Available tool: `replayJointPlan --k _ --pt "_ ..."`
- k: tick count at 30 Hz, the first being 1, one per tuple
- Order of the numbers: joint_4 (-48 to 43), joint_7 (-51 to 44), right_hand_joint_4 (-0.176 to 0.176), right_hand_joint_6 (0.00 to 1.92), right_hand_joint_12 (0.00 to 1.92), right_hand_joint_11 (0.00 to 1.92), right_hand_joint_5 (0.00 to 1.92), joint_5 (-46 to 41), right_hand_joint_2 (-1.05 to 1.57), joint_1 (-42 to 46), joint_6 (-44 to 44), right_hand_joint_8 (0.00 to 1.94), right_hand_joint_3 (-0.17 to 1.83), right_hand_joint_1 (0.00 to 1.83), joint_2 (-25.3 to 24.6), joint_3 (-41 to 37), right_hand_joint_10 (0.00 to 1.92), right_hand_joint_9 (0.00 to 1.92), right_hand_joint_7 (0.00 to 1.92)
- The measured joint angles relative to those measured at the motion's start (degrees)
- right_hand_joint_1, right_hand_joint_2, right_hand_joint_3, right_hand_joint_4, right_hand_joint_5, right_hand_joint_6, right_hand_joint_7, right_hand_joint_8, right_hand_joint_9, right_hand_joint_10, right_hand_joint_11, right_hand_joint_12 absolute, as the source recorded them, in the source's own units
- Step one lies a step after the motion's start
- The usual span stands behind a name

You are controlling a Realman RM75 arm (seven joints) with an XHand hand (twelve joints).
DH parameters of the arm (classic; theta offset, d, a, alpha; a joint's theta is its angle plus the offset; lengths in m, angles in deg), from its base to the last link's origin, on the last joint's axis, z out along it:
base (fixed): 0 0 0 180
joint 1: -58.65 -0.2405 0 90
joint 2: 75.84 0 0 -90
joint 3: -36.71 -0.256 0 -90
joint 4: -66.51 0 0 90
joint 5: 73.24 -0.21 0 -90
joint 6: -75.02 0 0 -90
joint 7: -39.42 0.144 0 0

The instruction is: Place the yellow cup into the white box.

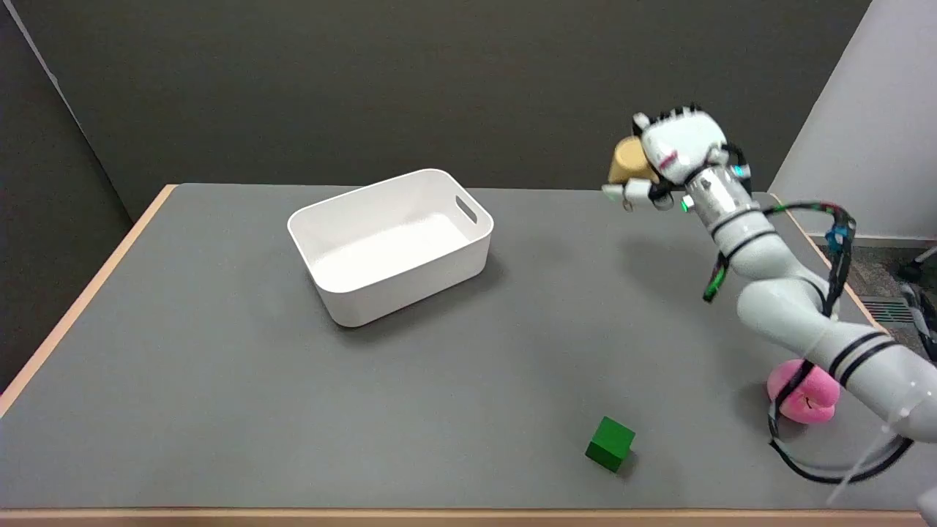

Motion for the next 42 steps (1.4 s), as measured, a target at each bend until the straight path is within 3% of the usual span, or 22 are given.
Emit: replayJointPlan --k 10,19,31,42 --pt "-6.2 0.6 -0.176 1.45 1.80 0.61 0.55 2.9 1.21 -8.0 -0.5 1.51 0.15 1.18 -0.7 6.3 1.28 0.82 0.83" --pt "-5.9 3.9 -0.176 1.45 1.81 0.59 0.55 4.2 1.22 -16.3 -0.6 1.51 0.14 1.18 -5.6 15.7 1.28 0.81 0.83" --pt "7.0 10.5 -0.176 1.43 1.83 0.52 0.57 5.1 1.17 -24.6 -0.6 1.47 0.19 1.19 -16.9 26.3 1.29 0.79 0.86" --pt "21.7 15.2 -0.176 1.43 1.87 0.49 0.57 4.9 1.18 -26.9 1.0 1.47 0.17 1.20 -26.0 31.7 1.30 0.79 0.86"
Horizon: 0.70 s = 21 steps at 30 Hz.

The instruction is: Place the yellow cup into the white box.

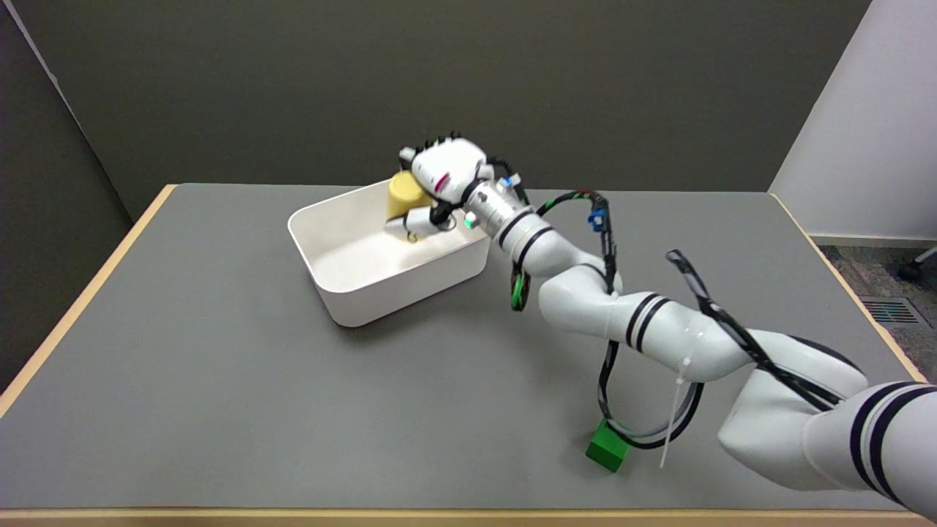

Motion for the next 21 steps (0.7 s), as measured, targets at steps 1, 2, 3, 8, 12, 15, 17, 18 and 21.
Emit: replayJointPlan --k 1,2,3,8,12,15,17,18,21 --pt "0.9 0.3 -0.176 1.43 1.87 0.49 0.57 -0.2 1.18 0.0 0.2 1.47 0.17 1.20 -0.6 0.3 1.30 0.79 0.86" --pt "1.8 0.5 -0.176 1.43 1.87 0.49 0.57 -0.5 1.19 0.0 0.4 1.46 0.17 1.20 -1.0 0.5 1.31 0.79 0.86" --pt "2.6 0.8 -0.176 1.42 1.88 0.49 0.57 -0.7 1.19 0.1 0.5 1.46 0.17 1.20 -1.5 0.7 1.31 0.79 0.86" --pt "5.3 1.5 -0.176 1.43 1.89 0.49 0.56 -1.6 1.19 0.5 0.7 1.47 0.16 1.20 -3.1 1.4 1.30 0.79 0.86" --pt "6.6 2.0 -0.176 1.48 1.88 0.45 0.53 -2.1 1.24 0.7 0.7 1.46 0.08 1.19 -4.0 1.8 1.28 0.78 0.84" --pt "6.8 2.2 0.035 1.08 1.73 0.32 0.38 -2.4 0.95 0.9 0.7 0.99 0.67 0.82 -4.4 1.9 1.16 0.62 0.68" --pt "6.8 2.4 0.086 0.58 1.50 0.27 0.25 -2.7 0.76 1.2 0.6 0.56 0.93 0.58 -4.6 1.9 0.92 0.43 0.47" --pt "6.7 2.5 0.078 0.44 1.41 0.26 0.21 -2.9 0.73 1.3 0.6 0.44 0.95 0.51 -4.7 1.9 0.82 0.37 0.40" --pt "6.1 2.6 0.074 0.42 1.31 0.22 0.16 -3.4 0.68 1.8 0.6 0.41 1.00 0.42 -4.8 1.6 0.72 0.30 0.33"
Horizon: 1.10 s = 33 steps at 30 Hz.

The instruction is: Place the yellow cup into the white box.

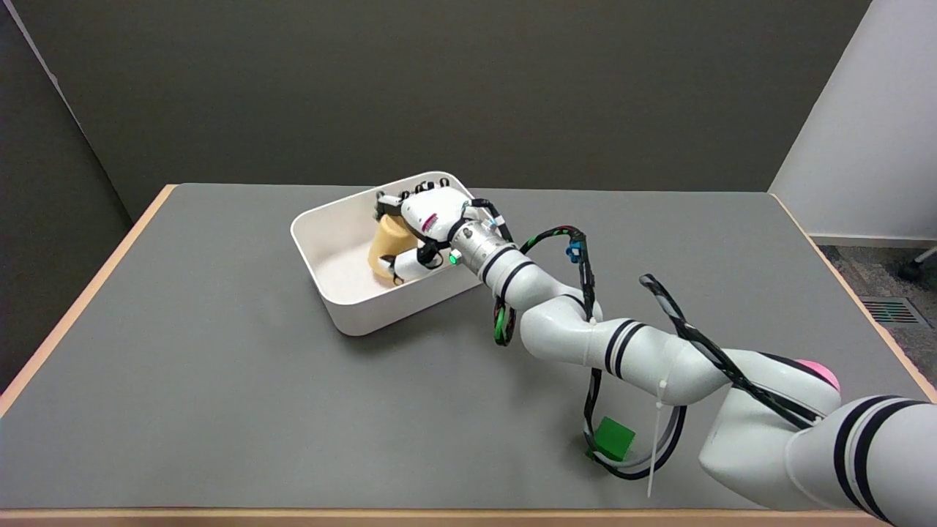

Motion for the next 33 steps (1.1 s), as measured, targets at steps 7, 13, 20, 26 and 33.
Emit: replayJointPlan --k 7,13,20,26,33 --pt "-2.3 0.1 0.065 0.36 1.17 0.07 0.15 -0.7 0.66 1.1 0.0 0.28 0.87 0.40 -0.1 -0.8 0.55 0.10 0.22" --pt "-5.6 -3.1 0.059 0.44 0.95 0.02 0.09 -1.0 0.56 1.7 0.0 0.33 0.98 0.45 0.2 -1.7 0.37 0.01 0.09" --pt "-12.6 -7.3 0.058 0.39 1.05 0.00 0.11 -1.2 0.58 2.3 0.1 0.29 0.95 0.29 1.1 -4.5 0.51 0.03 0.16" --pt "-19.7 -9.4 0.058 0.37 1.16 0.05 0.15 -1.4 0.64 4.1 0.3 0.31 0.88 0.29 2.3 -8.0 0.59 0.11 0.26" --pt "-29.1 -10.8 0.071 0.36 1.21 0.10 0.15 -1.9 0.64 8.5 -0.8 0.32 0.86 0.23 4.4 -12.2 0.62 0.17 0.30"
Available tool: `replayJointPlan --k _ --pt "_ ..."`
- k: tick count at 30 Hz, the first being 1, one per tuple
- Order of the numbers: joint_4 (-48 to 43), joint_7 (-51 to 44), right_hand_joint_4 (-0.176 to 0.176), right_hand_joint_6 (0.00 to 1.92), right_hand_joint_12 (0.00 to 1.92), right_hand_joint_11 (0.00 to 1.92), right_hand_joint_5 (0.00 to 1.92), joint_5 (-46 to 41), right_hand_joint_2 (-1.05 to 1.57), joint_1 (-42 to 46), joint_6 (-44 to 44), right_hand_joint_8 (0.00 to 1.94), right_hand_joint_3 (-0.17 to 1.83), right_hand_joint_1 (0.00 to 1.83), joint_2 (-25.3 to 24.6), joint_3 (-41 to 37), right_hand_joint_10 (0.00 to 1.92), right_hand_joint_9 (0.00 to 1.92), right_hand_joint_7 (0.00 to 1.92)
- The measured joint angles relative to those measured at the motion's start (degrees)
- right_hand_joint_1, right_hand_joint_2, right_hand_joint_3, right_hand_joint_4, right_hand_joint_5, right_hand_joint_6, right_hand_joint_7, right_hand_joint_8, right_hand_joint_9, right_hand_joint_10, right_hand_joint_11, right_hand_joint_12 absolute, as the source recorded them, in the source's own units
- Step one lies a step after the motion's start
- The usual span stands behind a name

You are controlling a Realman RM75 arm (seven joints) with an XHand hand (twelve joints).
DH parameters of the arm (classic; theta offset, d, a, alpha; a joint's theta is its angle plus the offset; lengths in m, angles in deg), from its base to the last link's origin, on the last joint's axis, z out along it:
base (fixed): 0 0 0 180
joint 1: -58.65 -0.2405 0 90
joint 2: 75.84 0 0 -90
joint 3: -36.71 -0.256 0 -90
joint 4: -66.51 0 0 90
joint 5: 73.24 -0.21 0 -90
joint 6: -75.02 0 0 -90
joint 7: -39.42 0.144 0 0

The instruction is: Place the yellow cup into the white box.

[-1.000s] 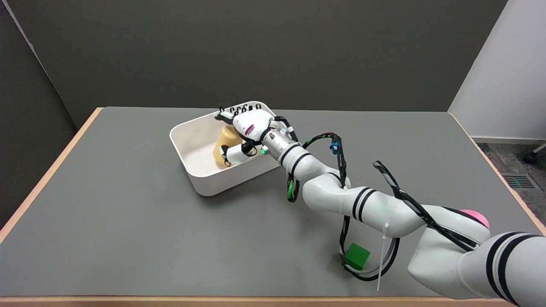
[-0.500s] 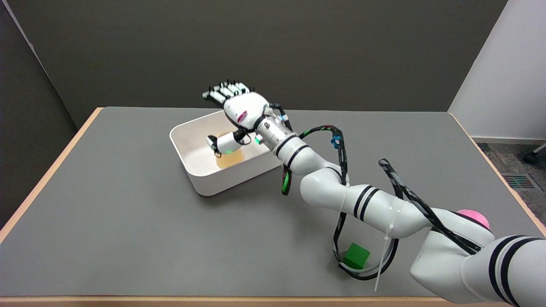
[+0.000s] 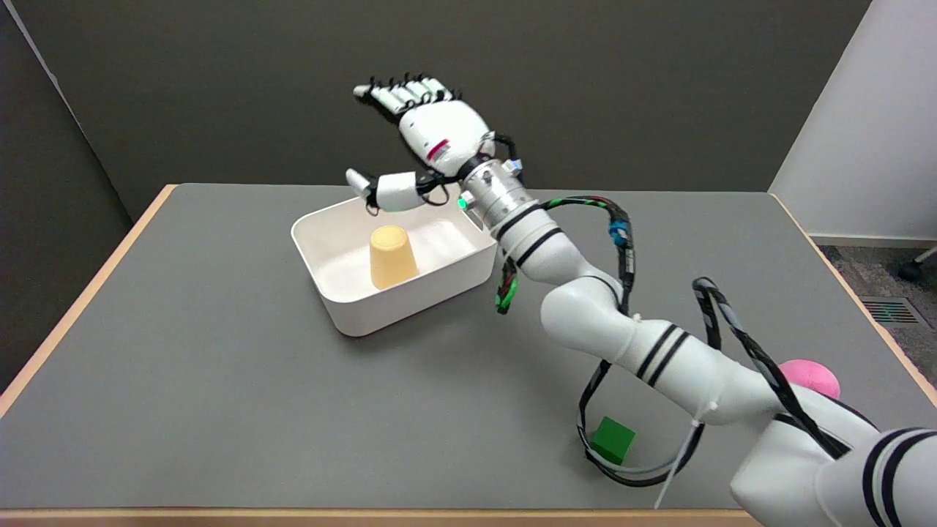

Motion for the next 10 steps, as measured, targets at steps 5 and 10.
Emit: replayJointPlan --k 5,10 --pt "-5.6 -0.6 0.071 0.36 1.21 0.10 0.15 -1.6 0.65 3.6 -2.9 0.32 0.86 0.22 2.0 -2.5 0.62 0.17 0.30" --pt "-10.1 -0.9 0.071 0.36 1.22 0.10 0.15 -4.1 0.66 7.2 -7.0 0.32 0.86 0.22 4.7 -4.3 0.62 0.17 0.30"
